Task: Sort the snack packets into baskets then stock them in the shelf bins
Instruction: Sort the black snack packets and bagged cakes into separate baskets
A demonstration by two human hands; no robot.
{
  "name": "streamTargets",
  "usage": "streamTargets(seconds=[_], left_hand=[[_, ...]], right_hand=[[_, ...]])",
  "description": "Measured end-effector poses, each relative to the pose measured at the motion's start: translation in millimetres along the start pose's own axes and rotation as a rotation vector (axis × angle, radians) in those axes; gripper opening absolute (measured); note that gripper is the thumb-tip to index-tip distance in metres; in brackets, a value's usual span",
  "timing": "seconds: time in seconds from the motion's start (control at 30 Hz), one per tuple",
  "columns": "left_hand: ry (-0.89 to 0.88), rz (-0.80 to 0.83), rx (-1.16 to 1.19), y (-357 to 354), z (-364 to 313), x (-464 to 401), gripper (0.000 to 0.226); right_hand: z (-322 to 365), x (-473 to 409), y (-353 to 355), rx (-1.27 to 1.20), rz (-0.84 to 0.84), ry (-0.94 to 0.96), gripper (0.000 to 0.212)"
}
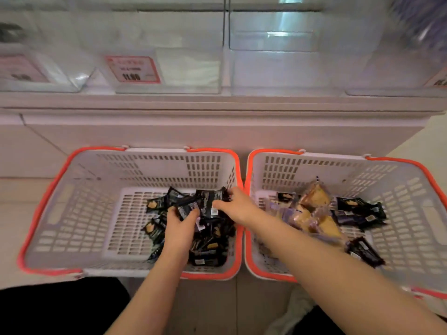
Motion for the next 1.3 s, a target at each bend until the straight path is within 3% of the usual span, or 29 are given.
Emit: streamTargets(seconds=[0.13,0.27,0.33,0.4,0.43,0.5,0.53,0.63,0.77,0.93,1.13,1.2,1.3], left_hand=[[-0.052,-0.073,-0.011,23,8,-9,0.071],[-0.237,-0.1,-0.292,20,5,-7,0.077],[-0.312,0.007,-0.592,2,14,-7,0.07],[-0.308,0.226,-0.927,-20,34,-5,0.055],[-0.274,0.328,-0.987,-26,41,-2,0.051],[-0.263,0.42,-0.938,-35,38,4,0.054],[-0.326,0.385,-0.899,-39,24,6,0.056],[-0.601,0.229,-0.783,-50,-36,25,0.047],[-0.932,0.248,-0.734,-93,-105,70,0.036],[-1.091,0.418,-0.816,-184,-124,101,0.034],[-1.21,0.711,-1.22,-315,-77,127,0.034],[-1.274,0.795,-1.353,-355,-60,137,0.037],[-1.327,0.905,-1.495,-408,-36,146,0.037]], right_hand=[[-31,9,-38,0.093,-0.095,-0.038,0.048],[-29,21,-51,0.247,-0.015,0.067,0.044],[-22,25,-42,0.327,-0.007,0.144,0.048],[-17,29,-28,0.342,-0.01,0.186,0.047],[-16,30,-19,0.342,-0.018,0.202,0.045],[-14,31,-1,0.345,-0.041,0.225,0.041],[-13,31,8,0.355,-0.048,0.236,0.039],[-10,28,39,0.443,-0.062,0.242,0.038],[-7,25,95,0.603,-0.049,0.231,0.04],[-59,39,195,0.706,-0.083,0.021,0.025],[-201,83,313,0.555,-0.377,-0.386,0.022],[-250,87,326,0.541,-0.344,-0.519,0.024],[-307,75,326,0.638,-0.167,-0.629,0.029]])
Point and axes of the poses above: each hand's wrist, its own x-axis away from the middle knuckle, its own y-axis out of the back of the hand, z = x × y, the point moved 9 cm from there along -x, towards the middle knuckle, and after that the axes turned 11 degrees about -x, right-handed, at the moved point
